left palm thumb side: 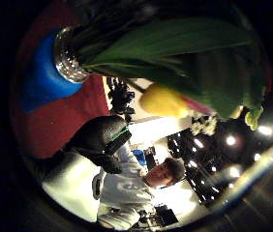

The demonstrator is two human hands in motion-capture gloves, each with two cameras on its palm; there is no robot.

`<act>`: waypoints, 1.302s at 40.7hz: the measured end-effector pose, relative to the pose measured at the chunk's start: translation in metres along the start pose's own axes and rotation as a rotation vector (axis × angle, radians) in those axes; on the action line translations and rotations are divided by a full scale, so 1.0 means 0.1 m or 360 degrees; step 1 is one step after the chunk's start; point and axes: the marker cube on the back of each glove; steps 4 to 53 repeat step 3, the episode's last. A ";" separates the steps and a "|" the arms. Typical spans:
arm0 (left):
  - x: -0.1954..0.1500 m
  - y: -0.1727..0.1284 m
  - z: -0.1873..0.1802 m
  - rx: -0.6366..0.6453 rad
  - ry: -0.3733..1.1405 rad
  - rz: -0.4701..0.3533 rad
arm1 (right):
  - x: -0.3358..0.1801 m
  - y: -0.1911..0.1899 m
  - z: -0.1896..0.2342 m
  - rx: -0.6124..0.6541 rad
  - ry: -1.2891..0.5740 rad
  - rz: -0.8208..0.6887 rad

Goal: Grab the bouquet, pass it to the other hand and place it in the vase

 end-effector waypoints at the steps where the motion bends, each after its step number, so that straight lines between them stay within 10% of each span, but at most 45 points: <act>1: 0.02 0.01 -0.02 0.0007 0.0011 0.0006 | 0.07 -0.05 -0.01 0.0043 0.0052 -0.0004; 53: 0.07 0.01 -0.09 0.0010 0.0027 0.0001 | 0.15 -0.10 -0.04 0.0136 0.0159 0.0024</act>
